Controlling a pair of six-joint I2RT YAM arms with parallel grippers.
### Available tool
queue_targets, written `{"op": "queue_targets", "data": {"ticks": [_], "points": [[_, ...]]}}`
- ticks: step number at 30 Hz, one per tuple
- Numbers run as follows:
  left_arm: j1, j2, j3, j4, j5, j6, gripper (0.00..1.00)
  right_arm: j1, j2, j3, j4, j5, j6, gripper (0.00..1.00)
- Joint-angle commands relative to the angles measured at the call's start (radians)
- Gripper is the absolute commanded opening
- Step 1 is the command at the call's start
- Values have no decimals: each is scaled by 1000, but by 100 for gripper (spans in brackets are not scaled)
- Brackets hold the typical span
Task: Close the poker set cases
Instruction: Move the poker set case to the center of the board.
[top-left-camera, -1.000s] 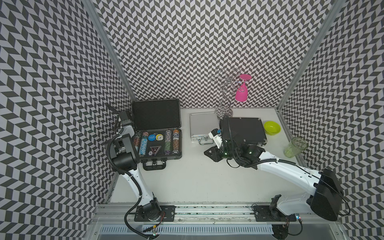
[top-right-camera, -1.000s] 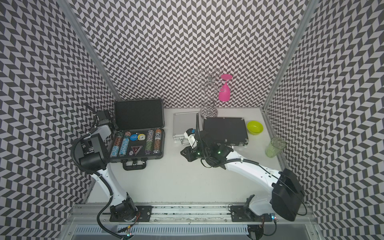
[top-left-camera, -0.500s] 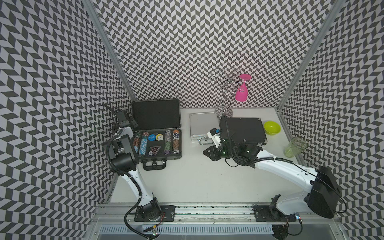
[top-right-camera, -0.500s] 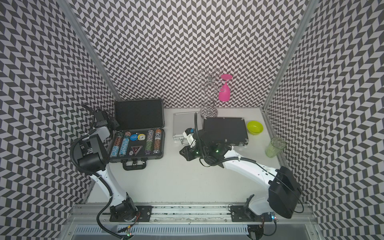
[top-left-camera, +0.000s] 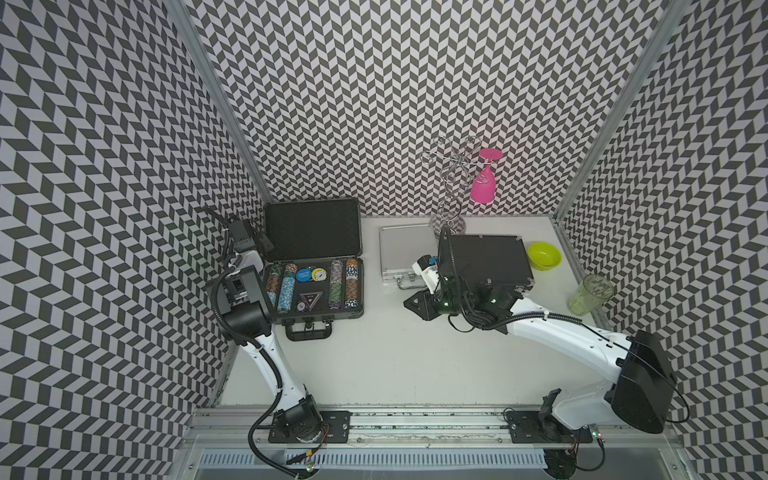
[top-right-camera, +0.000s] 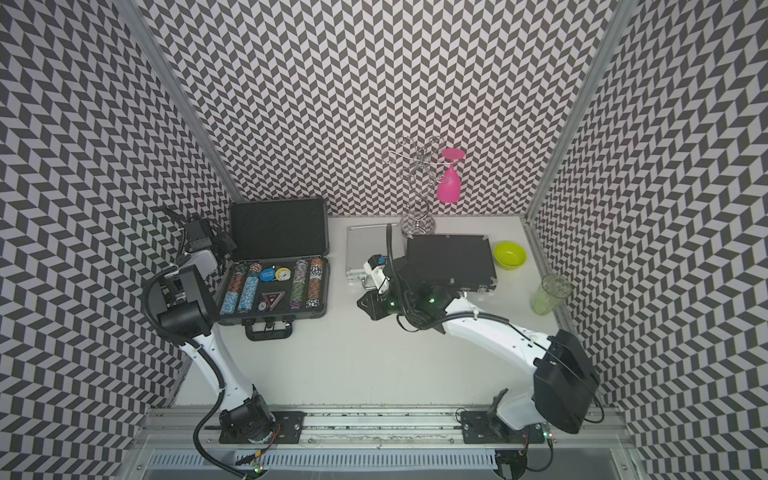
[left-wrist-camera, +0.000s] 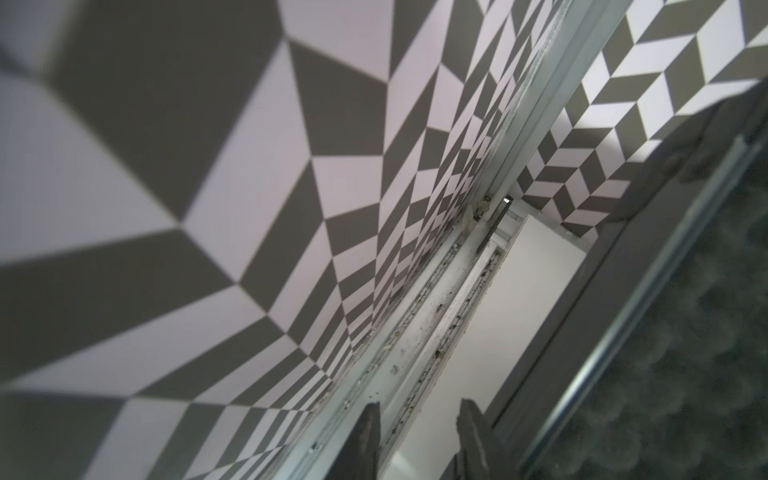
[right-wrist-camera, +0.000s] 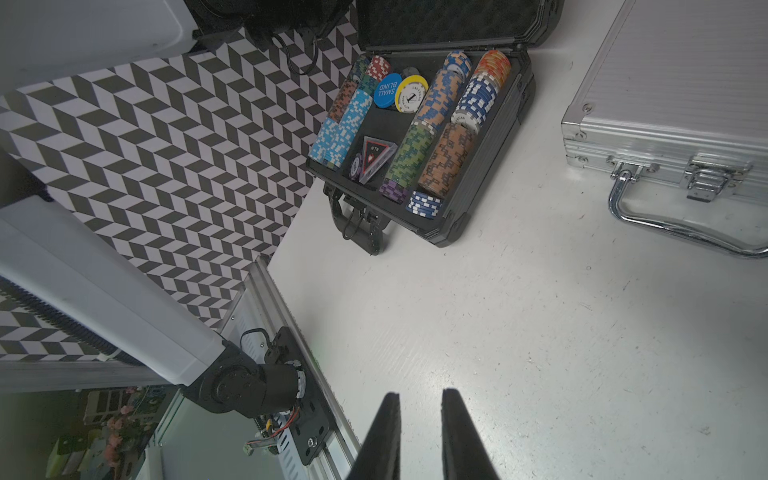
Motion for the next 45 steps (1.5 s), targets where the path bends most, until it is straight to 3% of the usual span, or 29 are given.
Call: {"op": "queue_targets", "data": {"ticks": [1, 12, 30, 38, 39, 43, 45], "points": [[-19, 39, 25, -34, 99, -11, 27, 5, 8, 34, 21, 6, -12, 20], [-19, -20, -67, 31, 150, -48, 0, 5, -20, 29, 23, 37, -19, 20], [-37, -117, -206, 51, 156, -73, 0, 0, -40, -44, 62, 130, -32, 20], [-55, -163, -227, 23, 162, -47, 0, -2, -55, -70, 92, 110, -28, 20], [-55, -164, -219, 8, 141, -48, 5, -1, -58, -75, 94, 106, -27, 20], [-52, -160, -174, -43, 71, -40, 39, -3, -76, -102, 106, 117, -22, 20], [-50, -151, -155, -59, 64, -33, 46, -5, -78, -106, 106, 123, -23, 20]]}}
